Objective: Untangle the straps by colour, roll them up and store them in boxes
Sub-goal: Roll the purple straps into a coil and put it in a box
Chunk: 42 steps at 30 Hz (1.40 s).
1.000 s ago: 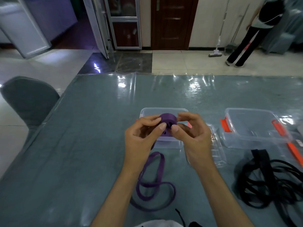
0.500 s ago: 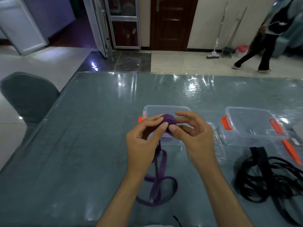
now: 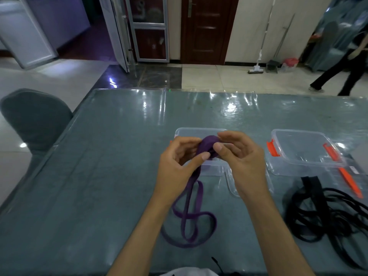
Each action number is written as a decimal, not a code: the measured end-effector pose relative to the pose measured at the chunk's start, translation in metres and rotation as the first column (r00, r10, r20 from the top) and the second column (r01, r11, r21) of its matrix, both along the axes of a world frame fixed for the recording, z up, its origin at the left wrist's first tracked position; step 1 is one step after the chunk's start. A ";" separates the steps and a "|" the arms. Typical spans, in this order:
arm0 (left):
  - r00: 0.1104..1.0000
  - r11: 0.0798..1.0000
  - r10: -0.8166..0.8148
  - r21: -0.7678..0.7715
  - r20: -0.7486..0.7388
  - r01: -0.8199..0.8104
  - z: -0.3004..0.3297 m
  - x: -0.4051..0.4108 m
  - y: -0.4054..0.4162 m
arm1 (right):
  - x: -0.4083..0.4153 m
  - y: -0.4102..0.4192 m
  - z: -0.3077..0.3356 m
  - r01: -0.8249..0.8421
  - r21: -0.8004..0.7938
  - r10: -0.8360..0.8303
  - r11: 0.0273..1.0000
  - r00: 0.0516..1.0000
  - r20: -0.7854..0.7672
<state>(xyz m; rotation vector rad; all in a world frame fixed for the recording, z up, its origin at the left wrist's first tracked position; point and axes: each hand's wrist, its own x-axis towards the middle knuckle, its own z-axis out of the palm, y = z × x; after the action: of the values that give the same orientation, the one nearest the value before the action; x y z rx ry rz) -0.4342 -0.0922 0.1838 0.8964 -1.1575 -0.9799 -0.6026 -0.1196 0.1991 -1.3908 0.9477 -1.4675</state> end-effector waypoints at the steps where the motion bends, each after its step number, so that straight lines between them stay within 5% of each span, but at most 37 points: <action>1: 0.999 1.000 -0.020 0.007 -0.034 0.020 0.003 0.002 -0.001 | 0.001 0.001 0.001 -0.002 -0.017 0.002 1.000 1.000 0.016; 19: 0.984 0.956 0.153 -0.265 0.088 -0.125 0.010 -0.002 -0.007 | 0.007 0.001 0.016 -0.040 -0.035 0.043 0.999 0.994 0.096; 27: 0.998 0.993 -0.026 -0.116 0.052 0.032 0.010 -0.002 -0.022 | 0.003 -0.007 0.013 0.040 -0.019 -0.037 0.999 0.988 0.148; 31: 0.993 0.985 0.052 -0.168 0.107 -0.033 0.011 0.001 -0.028 | -0.003 -0.018 0.017 -0.030 0.023 0.028 0.999 0.995 0.092; 38: 0.982 0.969 0.154 -0.178 -0.112 -0.173 0.015 -0.010 -0.031 | -0.006 -0.024 0.015 -0.132 0.018 0.129 0.991 0.987 0.090; 42: 0.984 0.964 0.175 -0.200 -0.022 -0.176 0.008 -0.011 -0.033 | -0.004 -0.028 0.011 -0.120 0.026 0.118 0.992 0.991 0.070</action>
<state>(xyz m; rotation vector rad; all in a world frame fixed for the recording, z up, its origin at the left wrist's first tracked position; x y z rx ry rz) -0.4452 -0.1248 0.1920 0.8177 -1.1304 -0.7064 -0.6069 -0.1476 0.2106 -1.3436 0.8271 -1.3969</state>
